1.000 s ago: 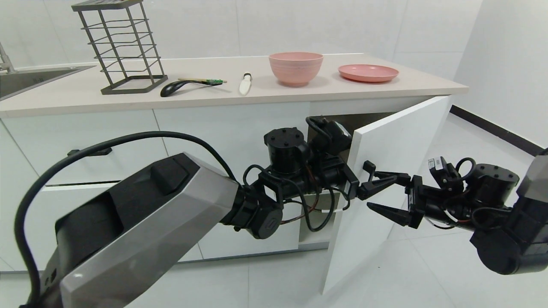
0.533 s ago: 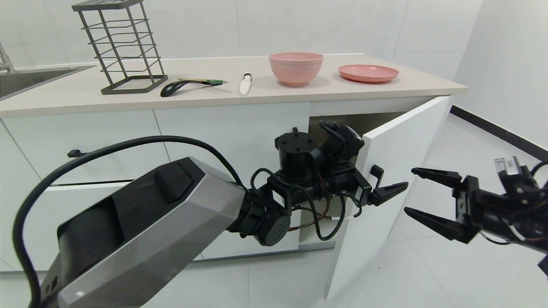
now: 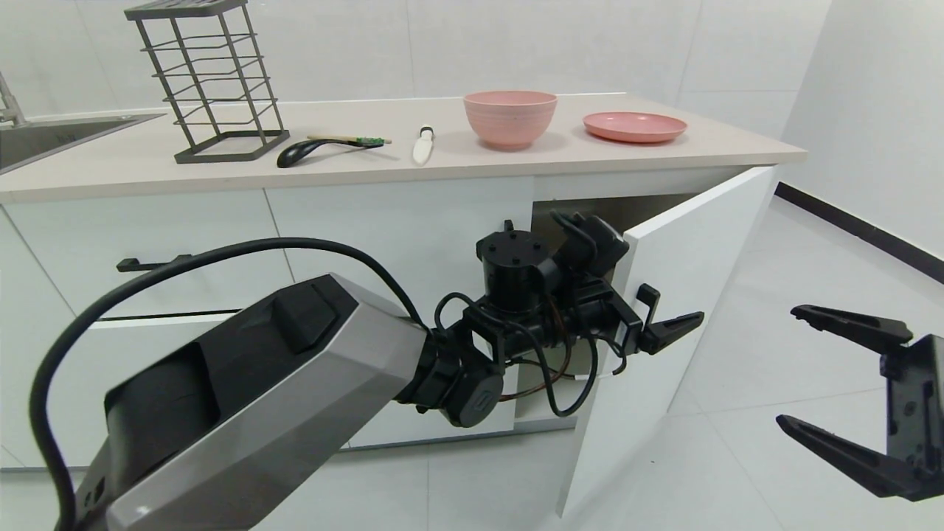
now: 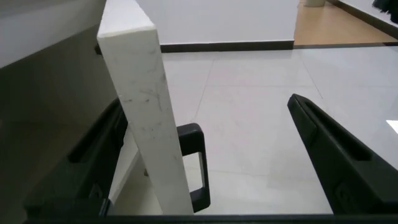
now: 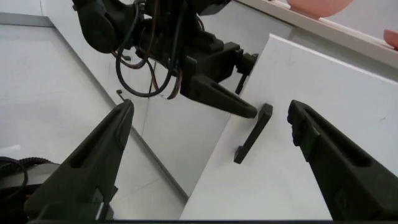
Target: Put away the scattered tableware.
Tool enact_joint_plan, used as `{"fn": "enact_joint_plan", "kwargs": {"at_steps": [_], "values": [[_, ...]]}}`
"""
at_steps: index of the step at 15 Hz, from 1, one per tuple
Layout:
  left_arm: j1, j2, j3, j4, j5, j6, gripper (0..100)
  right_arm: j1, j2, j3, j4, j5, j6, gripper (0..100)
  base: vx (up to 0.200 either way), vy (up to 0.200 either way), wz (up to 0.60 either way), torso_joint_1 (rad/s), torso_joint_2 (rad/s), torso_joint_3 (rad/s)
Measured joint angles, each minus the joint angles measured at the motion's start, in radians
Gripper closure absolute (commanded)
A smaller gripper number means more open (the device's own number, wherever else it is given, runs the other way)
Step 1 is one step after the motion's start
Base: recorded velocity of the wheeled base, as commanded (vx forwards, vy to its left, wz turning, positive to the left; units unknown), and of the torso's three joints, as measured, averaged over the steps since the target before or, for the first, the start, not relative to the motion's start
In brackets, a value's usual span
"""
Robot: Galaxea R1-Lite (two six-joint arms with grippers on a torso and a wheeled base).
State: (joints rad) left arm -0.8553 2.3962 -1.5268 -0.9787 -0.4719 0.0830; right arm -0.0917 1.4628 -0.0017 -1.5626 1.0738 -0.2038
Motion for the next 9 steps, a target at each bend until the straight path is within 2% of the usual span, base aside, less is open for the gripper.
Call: {"fn": "enact_joint_plan", "kwargs": {"at_steps": [3, 7, 9], "values": [[-0.026, 0.014, 0.0, -0.021, 0.001, -0.001, 0, 0.005, -0.041, 0.001, 0.009, 0.0, -0.007, 0, 0.0, 0.0, 0.0, 0.0, 0.0, 0.0], [-0.105, 0.038, -0.008, -0.02, -0.004, -0.003, 0, 0.009, -0.127, 0.002, 0.01, 0.0, -0.01, 0, 0.0, 0.0, 0.0, 0.0, 0.0, 0.0], [-0.136, 0.058, -0.035, -0.021, 0.009, -0.019, 0, 0.008, -0.21, -0.003, 0.007, 0.0, -0.01, 0, 0.0, 0.0, 0.0, 0.0, 0.0, 0.0]]}}
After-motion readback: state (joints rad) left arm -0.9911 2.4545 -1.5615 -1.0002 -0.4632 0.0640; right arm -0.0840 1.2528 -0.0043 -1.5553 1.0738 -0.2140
